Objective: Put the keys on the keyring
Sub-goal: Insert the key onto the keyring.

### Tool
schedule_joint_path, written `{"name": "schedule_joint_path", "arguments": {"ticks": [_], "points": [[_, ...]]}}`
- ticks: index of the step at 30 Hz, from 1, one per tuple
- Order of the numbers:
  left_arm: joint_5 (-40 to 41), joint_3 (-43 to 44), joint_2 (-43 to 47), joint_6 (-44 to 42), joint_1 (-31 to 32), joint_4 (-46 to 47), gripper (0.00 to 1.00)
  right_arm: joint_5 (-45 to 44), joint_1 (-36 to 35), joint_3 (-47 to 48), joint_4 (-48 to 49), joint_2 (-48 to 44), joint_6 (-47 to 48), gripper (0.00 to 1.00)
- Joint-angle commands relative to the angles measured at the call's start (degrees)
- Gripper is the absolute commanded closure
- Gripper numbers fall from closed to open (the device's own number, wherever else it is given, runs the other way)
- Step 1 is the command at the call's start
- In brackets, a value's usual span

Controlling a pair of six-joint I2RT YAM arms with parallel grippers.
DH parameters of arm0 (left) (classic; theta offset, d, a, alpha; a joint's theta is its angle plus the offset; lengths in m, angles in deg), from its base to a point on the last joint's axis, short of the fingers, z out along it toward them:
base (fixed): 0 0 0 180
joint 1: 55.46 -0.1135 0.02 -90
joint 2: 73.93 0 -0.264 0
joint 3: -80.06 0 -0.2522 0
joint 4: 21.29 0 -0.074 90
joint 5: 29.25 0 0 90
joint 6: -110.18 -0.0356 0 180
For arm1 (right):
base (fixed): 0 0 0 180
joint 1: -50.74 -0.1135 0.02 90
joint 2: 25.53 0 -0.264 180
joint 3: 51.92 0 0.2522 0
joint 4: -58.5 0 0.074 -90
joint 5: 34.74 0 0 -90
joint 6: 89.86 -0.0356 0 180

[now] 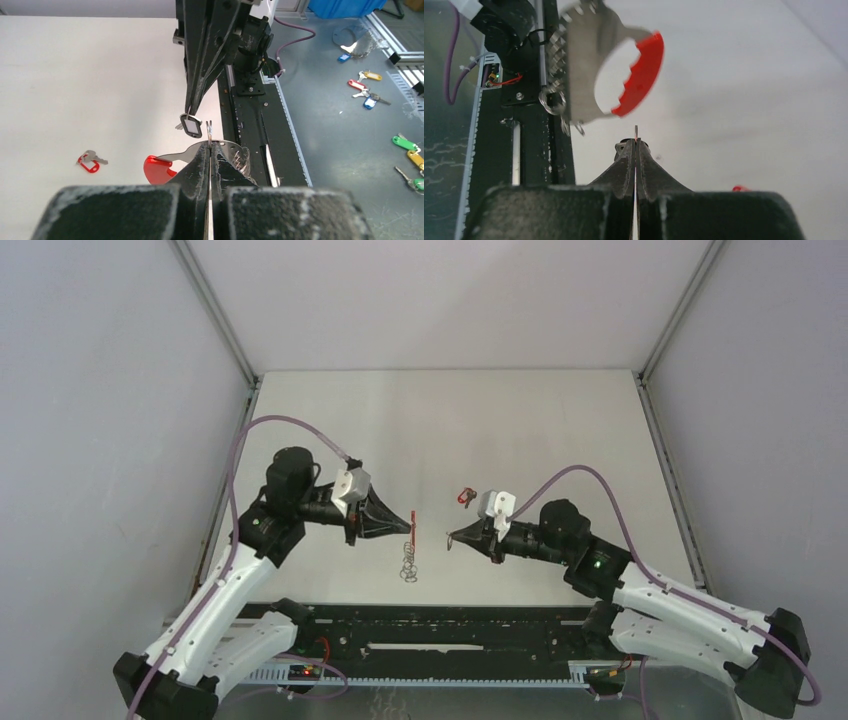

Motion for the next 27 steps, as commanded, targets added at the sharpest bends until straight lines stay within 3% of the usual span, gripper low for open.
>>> {"name": "schedule_joint_path", "arguments": {"ticks": [1, 6, 14, 27], "points": [[-3.2, 2.4, -1.7, 2.1, -0.1, 4.5, 1.00, 9.7, 0.6, 8.0, -1.1, 2.6, 12.3, 1.00], [-7.7, 3.1, -2.4, 1.3, -0.1, 5.1, 1.00, 11.3, 0.3, 13.2, -3.6, 4.1, 18.1, 1.00], [-12.4, 2.8, -2.3, -7.3, 0.1, 4.9, 1.00, 11.7, -1.8, 20.0, -13.9, 6.2, 30.7, 1.00], [-13.2, 4.2, -3.3, -12.1, 2.8, 5.2, 1.00, 4.5, -9.9, 22.1, -13.8, 7.4, 37.6, 1.00]]}}
